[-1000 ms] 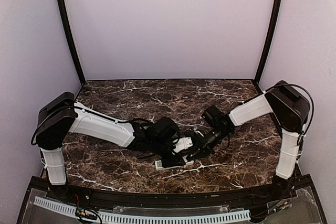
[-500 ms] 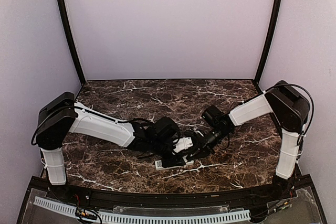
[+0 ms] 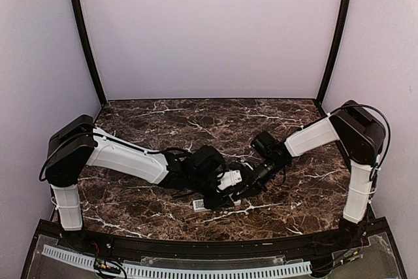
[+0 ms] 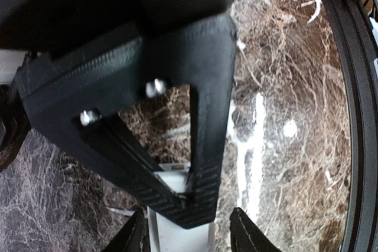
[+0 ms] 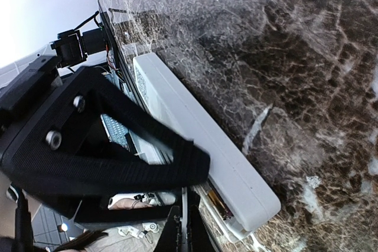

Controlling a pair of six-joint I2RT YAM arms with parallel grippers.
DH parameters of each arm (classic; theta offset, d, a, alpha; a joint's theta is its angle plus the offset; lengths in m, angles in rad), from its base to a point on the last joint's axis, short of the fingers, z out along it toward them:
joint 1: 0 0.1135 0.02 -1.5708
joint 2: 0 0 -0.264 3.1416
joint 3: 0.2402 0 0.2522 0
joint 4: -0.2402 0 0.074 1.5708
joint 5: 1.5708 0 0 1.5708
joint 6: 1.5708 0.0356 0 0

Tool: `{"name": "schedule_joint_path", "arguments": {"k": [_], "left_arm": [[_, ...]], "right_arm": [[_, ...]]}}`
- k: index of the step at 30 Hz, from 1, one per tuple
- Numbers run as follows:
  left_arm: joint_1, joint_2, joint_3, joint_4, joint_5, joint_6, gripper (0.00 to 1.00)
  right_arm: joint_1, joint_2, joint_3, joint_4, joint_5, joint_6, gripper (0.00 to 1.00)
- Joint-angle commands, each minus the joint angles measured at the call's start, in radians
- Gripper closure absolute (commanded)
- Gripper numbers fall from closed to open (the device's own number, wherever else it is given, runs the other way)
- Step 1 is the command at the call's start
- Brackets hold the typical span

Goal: Load the batteries into the remote control
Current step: Load the battery cover onto the remote control without the battery cover.

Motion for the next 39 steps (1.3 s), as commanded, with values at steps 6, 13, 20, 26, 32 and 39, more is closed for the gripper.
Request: {"name": "schedule_joint_path", "arguments": {"k": [6,13,20,26,32,39], "left_arm": [[-0.014,-0.017,-0.003,0.078,0.019,0.010,0.56],[-0.013,-0.018,-0.011,0.023,0.010,0.033,0.70],[-0.013,-0.023,-0.032,-0.042,-0.001,0.047,0.61],[-0.013,-0.037,-0.049,-0.019,-0.025,0.045,0.70],[-0.014,-0.035,-0.045,-0.011,-0.018,0.043,0.84],[-0.014,-0.031,-0.048,-0.050,-0.018,0.054,0.93]], "right_arm": [[0.004,0.020,-0.001,0.036,0.073,-0.004,1.00],[0.004,0.017,0.002,0.036,0.075,-0.002,1.00],[0.004,0.014,0.002,0.032,0.077,-0.003,1.00],[0.004,0.010,0.002,0.032,0.078,-0.002,1.00],[0.003,0.003,0.003,0.035,0.081,0.004,1.00],[0.004,0.003,0.000,0.038,0.083,0.008,1.00]]}}
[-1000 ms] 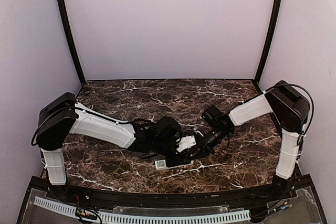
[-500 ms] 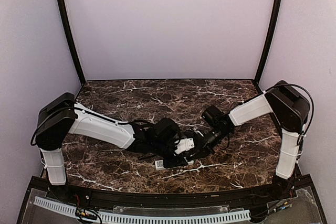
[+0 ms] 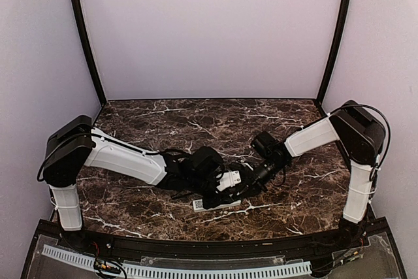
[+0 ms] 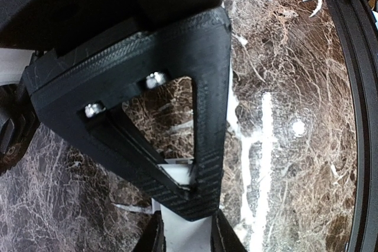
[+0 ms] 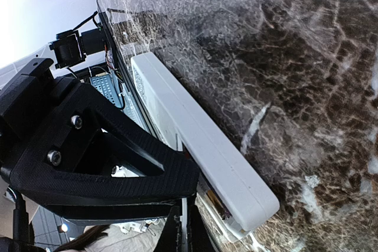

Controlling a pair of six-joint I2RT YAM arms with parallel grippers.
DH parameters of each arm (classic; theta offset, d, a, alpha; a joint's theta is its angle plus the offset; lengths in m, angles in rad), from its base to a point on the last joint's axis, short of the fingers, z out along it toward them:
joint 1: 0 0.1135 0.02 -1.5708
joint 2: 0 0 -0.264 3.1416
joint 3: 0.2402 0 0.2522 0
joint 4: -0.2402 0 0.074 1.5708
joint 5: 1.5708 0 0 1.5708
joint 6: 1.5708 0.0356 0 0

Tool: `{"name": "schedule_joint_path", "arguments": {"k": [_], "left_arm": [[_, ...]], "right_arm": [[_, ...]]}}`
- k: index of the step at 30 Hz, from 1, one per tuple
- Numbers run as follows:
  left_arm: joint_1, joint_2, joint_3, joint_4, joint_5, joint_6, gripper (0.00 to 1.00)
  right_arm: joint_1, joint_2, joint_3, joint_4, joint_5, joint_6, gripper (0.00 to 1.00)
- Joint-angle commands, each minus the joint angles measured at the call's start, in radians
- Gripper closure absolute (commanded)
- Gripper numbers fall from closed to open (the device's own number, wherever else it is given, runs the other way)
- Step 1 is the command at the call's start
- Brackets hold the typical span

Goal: Load the batteries into the remote control
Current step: Load the battery cover onto the remote control without the battery cover.

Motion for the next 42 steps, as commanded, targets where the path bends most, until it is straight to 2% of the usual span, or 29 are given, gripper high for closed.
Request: {"name": "schedule_joint_path", "arguments": {"k": [1,3,10,20,28,42], "left_arm": [[-0.005,-0.017,-0.025,-0.086,0.006,0.021,0.96],[-0.004,-0.017,-0.027,-0.098,0.009,0.020,1.00],[-0.005,-0.017,-0.041,-0.109,0.013,0.014,1.00],[-0.005,-0.018,-0.053,-0.125,0.003,0.009,1.00],[-0.005,-0.016,-0.060,-0.121,0.002,0.002,1.00],[-0.005,-0.007,-0.054,-0.126,0.002,-0.004,1.00]], "right_arm": [[0.003,0.000,0.001,0.041,0.081,0.008,1.00],[0.004,-0.008,0.005,0.037,0.085,0.007,0.97],[0.003,-0.032,0.038,-0.023,0.111,-0.019,0.85],[-0.024,-0.077,0.076,-0.146,0.175,-0.083,0.78],[-0.033,-0.134,0.076,-0.231,0.254,-0.110,0.78],[0.014,-0.155,-0.005,-0.113,0.245,-0.016,0.86]]}}
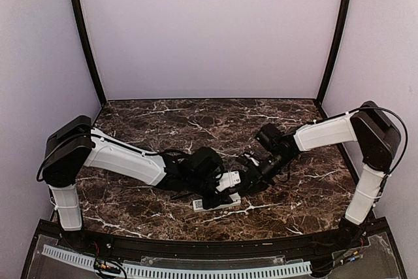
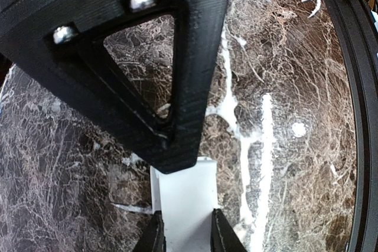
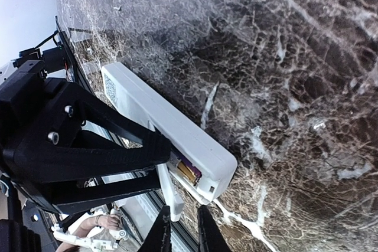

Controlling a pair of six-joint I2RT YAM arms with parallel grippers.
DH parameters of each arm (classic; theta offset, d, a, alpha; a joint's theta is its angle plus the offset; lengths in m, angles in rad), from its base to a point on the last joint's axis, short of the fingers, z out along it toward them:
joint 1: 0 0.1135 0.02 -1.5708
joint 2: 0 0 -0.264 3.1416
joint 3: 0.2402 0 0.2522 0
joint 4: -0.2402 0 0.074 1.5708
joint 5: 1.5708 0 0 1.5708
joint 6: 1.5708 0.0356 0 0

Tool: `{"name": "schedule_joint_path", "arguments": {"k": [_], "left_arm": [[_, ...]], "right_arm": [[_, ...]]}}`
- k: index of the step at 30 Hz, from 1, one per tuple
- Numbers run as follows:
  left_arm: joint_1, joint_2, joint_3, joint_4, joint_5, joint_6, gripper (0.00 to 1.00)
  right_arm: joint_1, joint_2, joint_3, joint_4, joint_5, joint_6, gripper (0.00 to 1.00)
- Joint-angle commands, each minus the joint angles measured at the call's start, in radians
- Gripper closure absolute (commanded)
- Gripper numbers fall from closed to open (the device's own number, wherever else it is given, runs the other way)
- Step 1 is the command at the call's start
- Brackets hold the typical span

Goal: Load the batteries into the remote control
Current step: Load the battery cover onto the remote control without the battery cover.

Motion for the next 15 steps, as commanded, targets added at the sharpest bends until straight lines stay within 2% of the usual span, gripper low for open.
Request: {"name": "schedule_joint_path", "arguments": {"k": [1,8,15], "left_arm": [[-0.005,-0.003,-0.041,-0.139,0.001,-0.004,1.00],[-0.005,0.001,-0.039,-0.137,0.004,-0.009,1.00],[-0.005,0.011,-0.034,-0.142,-0.002,-0.011,1.00]], "right_arm": [[0.021,-0.005,-0.017,0.055,0.001,0.033,0.86],[0.031,0.005,-0.019,0.065,0.001,0.039,0.95],[0.031,0.018,-0.035,0.096,0.006,0.047,0.97]]}}
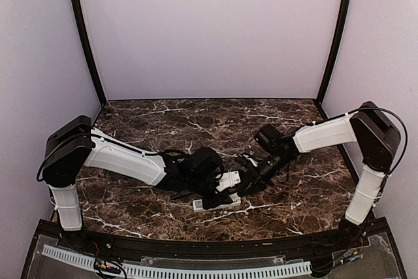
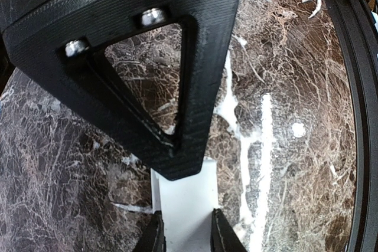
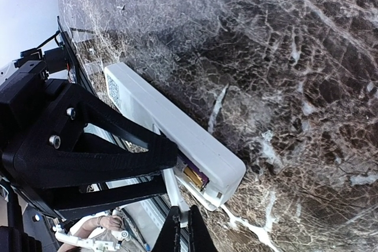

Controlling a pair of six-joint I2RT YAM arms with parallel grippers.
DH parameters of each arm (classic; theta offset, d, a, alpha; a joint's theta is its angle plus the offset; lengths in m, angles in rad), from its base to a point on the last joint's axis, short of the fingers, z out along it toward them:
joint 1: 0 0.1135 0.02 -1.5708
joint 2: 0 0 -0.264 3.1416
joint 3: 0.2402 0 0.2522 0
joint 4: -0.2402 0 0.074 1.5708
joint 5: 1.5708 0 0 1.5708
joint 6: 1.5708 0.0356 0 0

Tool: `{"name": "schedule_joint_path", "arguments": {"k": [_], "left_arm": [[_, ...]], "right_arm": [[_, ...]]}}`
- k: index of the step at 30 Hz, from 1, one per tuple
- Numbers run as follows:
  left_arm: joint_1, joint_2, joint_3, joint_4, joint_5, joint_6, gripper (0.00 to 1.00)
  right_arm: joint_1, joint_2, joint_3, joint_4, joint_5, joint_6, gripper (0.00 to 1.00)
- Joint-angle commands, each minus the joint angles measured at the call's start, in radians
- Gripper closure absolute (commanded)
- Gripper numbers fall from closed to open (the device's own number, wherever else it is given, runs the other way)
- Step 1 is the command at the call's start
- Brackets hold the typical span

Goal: Load the batteries into the remote control
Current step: Load the battery cover onto the remote control without the battery cover.

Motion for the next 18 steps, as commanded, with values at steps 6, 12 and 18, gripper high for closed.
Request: {"name": "schedule_joint_path", "arguments": {"k": [6,12,18], "left_arm": [[-0.005,0.013,-0.032,-0.146,-0.011,-0.020,0.93],[-0.005,0.014,-0.031,-0.150,-0.014,-0.023,0.87],[-0.005,0.016,-0.028,-0.154,-0.013,-0.020,0.82]], "right_arm": [[0.010,0.048,-0.015,0.076,0.008,-0.001,0.97],[0.010,0.064,-0.019,0.078,0.021,-0.010,0.97],[0.010,0.085,-0.025,0.098,0.023,-0.009,0.97]]}}
